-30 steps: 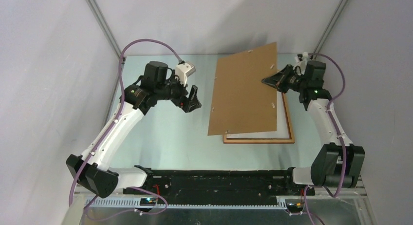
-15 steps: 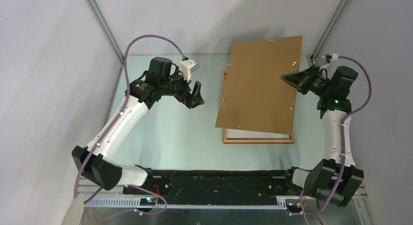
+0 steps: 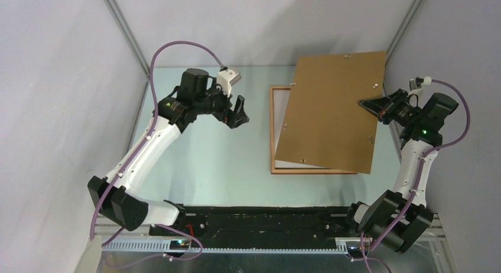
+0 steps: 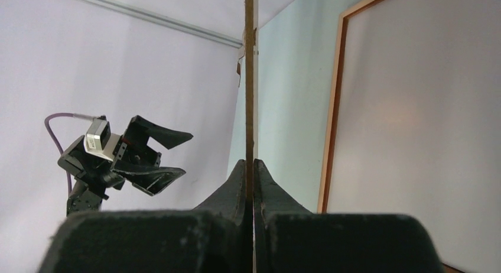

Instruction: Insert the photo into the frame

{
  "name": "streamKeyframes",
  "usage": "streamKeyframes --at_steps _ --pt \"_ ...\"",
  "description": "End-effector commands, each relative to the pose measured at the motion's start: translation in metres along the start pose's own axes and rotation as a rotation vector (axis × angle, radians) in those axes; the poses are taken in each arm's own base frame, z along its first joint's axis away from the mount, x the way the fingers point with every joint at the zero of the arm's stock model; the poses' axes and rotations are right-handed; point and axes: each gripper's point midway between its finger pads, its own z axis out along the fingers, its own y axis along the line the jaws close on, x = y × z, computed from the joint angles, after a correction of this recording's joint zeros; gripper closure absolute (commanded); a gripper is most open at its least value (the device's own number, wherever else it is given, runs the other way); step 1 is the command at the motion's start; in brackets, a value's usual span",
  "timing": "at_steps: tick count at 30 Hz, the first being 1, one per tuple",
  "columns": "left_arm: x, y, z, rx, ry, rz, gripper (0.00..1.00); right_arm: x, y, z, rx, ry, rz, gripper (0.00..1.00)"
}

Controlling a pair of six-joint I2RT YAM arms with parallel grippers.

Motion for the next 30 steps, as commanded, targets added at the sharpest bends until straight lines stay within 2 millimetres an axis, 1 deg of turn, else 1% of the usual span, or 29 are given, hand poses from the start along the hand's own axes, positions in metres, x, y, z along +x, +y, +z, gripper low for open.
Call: streamKeyframes --at_steps 1,6,8,9,10,11,12,13,14,15,16,17,18,20,24,25,26,29,30 --pt "-0.013 -0.001 -0.004 -0.014 -0.057 0.006 0.00 0.007 -0.001 -0.004 -0.056 0.061 -0.029 1.00" --pt "-0.007 -0.001 -0.002 -0.013 -0.052 -0.004 0.00 -0.001 -0.014 0.003 -0.071 0.068 -0.037 1.00" --pt "-0.004 -0.001 -0.001 -0.016 -0.048 -0.007 0.00 -0.008 -0.025 0.009 -0.075 0.072 -0.012 1.00" --pt "-0.004 0.000 -0.001 -0.019 -0.047 -0.008 0.00 -0.011 -0.027 0.013 -0.085 0.069 -0.036 1.00" --pt "-0.003 0.001 -0.001 -0.022 -0.047 -0.009 0.00 -0.013 -0.034 0.017 -0.087 0.080 -0.015 1.00" --pt "-0.003 0.001 -0.001 -0.025 -0.048 -0.008 0.00 -0.013 -0.037 0.021 -0.093 0.090 -0.017 1.00" --pt "-0.002 0.002 -0.001 -0.031 -0.046 -0.008 0.00 -0.018 -0.045 0.026 -0.092 0.099 -0.042 1.00" --pt "-0.002 0.003 -0.002 -0.035 -0.048 -0.004 0.00 -0.013 -0.049 0.031 -0.082 0.126 -0.011 1.00" --pt "-0.001 0.004 -0.001 -0.044 -0.047 -0.001 0.00 -0.017 -0.059 0.037 -0.070 0.133 -0.041 1.00" --pt "0.000 0.006 -0.001 -0.054 -0.046 -0.001 0.00 -0.013 -0.063 0.041 -0.057 0.154 -0.022 1.00" --pt "0.002 0.007 -0.001 -0.058 -0.043 0.002 0.00 -0.016 -0.073 0.046 -0.044 0.158 -0.034 1.00" --pt "0.003 0.008 0.000 -0.064 -0.041 0.003 0.00 -0.015 -0.076 0.050 -0.042 0.169 -0.030 1.00" --pt "0.005 0.009 0.000 -0.067 -0.039 0.007 0.00 -0.017 -0.086 0.055 -0.036 0.178 -0.026 1.00" --pt "0.011 0.011 0.002 -0.072 -0.031 0.011 0.00 -0.017 -0.097 0.064 -0.034 0.206 -0.015 1.00" --pt "0.021 0.015 0.007 -0.086 -0.016 0.016 0.00 -0.014 -0.116 0.076 -0.043 0.273 0.035 1.00" --pt "0.024 0.017 0.008 -0.090 -0.012 0.019 0.00 -0.011 -0.125 0.079 -0.053 0.293 0.049 1.00" --pt "0.025 0.017 0.009 -0.091 -0.009 0.019 0.00 -0.012 -0.123 0.080 -0.055 0.308 0.063 1.00" --pt "0.031 0.019 0.014 -0.092 0.004 0.015 0.00 -0.010 -0.137 0.087 -0.054 0.326 0.083 1.00" --pt "0.032 0.020 0.015 -0.091 0.006 0.014 0.00 -0.010 -0.139 0.088 -0.055 0.329 0.084 1.00"
